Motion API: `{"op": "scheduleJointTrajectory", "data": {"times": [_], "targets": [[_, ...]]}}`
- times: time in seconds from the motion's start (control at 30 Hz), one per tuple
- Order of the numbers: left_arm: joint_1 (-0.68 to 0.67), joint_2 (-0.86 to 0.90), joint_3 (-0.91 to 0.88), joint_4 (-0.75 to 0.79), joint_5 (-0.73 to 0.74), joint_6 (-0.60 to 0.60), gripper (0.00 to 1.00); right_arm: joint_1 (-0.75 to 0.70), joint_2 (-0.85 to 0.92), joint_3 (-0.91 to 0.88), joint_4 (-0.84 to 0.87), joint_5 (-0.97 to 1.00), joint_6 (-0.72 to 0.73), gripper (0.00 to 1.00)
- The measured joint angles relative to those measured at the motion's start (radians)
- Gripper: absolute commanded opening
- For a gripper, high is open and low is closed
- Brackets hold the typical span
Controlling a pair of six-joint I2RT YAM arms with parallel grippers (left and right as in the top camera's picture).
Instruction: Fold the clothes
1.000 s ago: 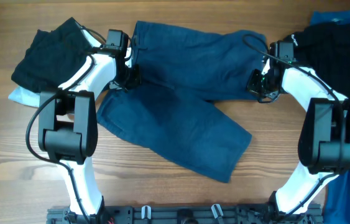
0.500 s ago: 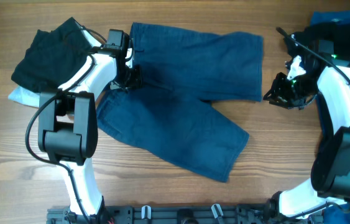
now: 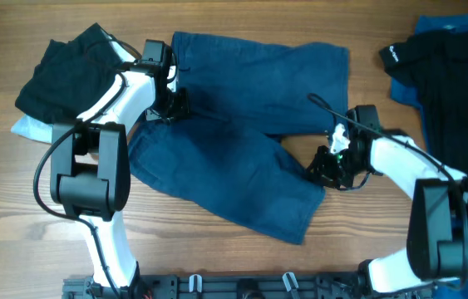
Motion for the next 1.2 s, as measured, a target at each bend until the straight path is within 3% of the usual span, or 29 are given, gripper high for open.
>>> {"op": "scheduleJointTrajectory", "data": {"times": [0.1,0.23,0.3,0.33,0.4,0.53,0.63,0.7,0.8,0.83,0.93,1.07,1.2], "targets": [[0.0,-0.001,0.0,-0.006,-0.001,0.0,0.54,-0.037,-0.003,0.0,0.163,0.064,0.07,0.17],[0.0,-0.004,0.0,-0.018,0.004,0.0,0.6,-0.109,0.018,0.029,0.246,0.132,0.104,0.17],[-0.001,-0.005,0.0,-0.02,0.007,0.0,0.6,-0.14,0.035,0.059,0.259,0.143,0.07,0.24],[-0.001,-0.006,0.0,-0.022,0.007,0.0,0.59,-0.163,0.048,0.087,0.245,0.155,0.042,0.32],[-0.001,-0.007,0.0,-0.024,0.006,0.0,0.59,-0.194,0.062,0.146,0.17,0.157,-0.015,0.35],[0.003,-0.011,0.011,-0.05,0.032,0.0,0.6,-0.195,0.05,0.266,-0.01,0.124,-0.1,0.39],[0.007,-0.055,0.038,-0.112,0.068,0.0,0.64,-0.195,-0.059,0.288,-0.116,0.086,-0.127,0.39],[0.008,-0.127,0.058,-0.144,0.084,0.0,0.77,-0.195,-0.135,0.295,-0.225,0.063,-0.135,0.33],[0.008,-0.298,0.077,-0.205,0.091,-0.004,0.76,-0.178,-0.189,0.286,-0.365,0.043,-0.156,0.11],[0.008,-0.348,0.081,-0.223,0.094,-0.004,0.74,-0.157,-0.19,0.256,-0.364,0.039,-0.158,0.1],[0.008,-0.505,0.092,-0.316,0.093,-0.004,0.74,-0.074,-0.187,0.058,-0.167,0.04,-0.072,0.04],[0.008,-0.552,0.097,-0.483,0.035,-0.01,0.8,-0.052,-0.182,-0.153,0.084,0.079,0.095,0.04],[0.018,-0.549,0.073,-0.576,-0.025,-0.024,0.83,-0.054,-0.169,-0.166,0.174,0.113,0.185,0.04]]}}
